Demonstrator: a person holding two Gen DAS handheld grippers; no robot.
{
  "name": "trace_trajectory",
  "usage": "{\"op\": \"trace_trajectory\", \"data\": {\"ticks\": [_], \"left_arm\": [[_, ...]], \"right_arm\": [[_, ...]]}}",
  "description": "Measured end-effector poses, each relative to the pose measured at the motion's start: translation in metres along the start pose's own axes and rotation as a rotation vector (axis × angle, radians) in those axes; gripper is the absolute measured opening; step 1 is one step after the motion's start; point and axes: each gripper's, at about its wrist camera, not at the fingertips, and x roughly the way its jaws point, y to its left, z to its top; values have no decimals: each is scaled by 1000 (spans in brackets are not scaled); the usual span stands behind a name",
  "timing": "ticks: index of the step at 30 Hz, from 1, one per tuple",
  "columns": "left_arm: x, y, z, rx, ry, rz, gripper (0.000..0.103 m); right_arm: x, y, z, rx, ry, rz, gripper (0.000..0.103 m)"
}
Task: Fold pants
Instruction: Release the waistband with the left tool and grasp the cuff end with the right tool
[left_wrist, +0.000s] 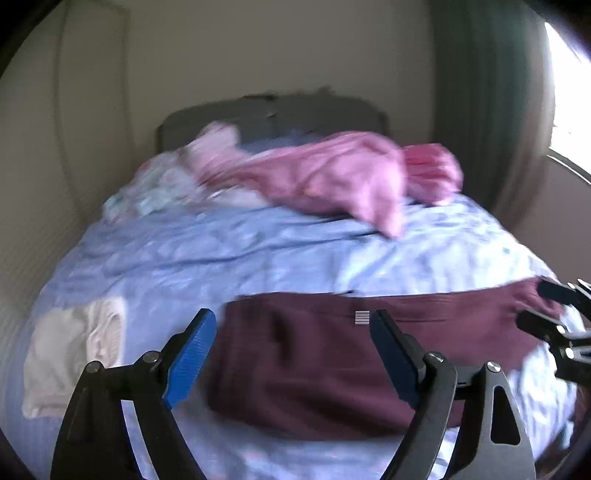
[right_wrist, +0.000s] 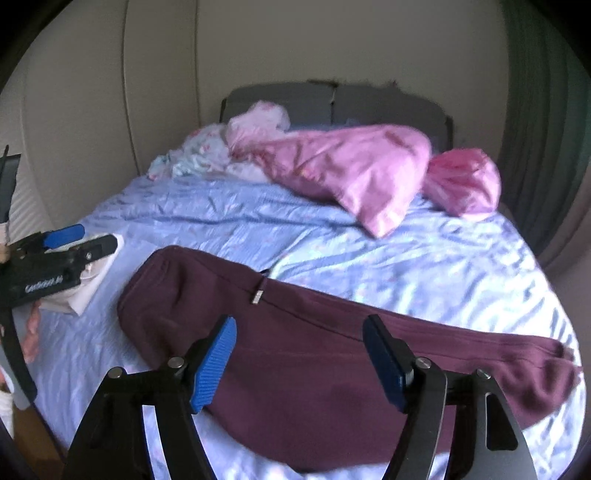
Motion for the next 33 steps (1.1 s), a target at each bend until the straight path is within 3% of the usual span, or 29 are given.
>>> {"op": "trace_trajectory", "data": {"ticks": [5, 11, 21, 23, 26, 33], "left_arm": [[-27, -74, -2, 89, -62, -103, 96], [-12, -163, -6, 121, -23, -223, 96], [57, -311, -25, 191, 6, -401, 88], [75, -335, -28, 200, 12, -444, 86], [102, -369, -34, 245, 39, -447, 80], [152, -421, -54, 356, 113, -412, 52]], "right_arm": [[-62, -59, -27, 62, -86, -43, 78], [-110, -151, -65, 191, -153, -174, 80], [-112, -298, -139, 470, -202, -253, 80], [-102, -331, -160, 569, -202, -247, 80], [-82, -371, -187, 685, -203, -200, 80], [-27, -429, -229, 956, -220, -5, 80]]}}
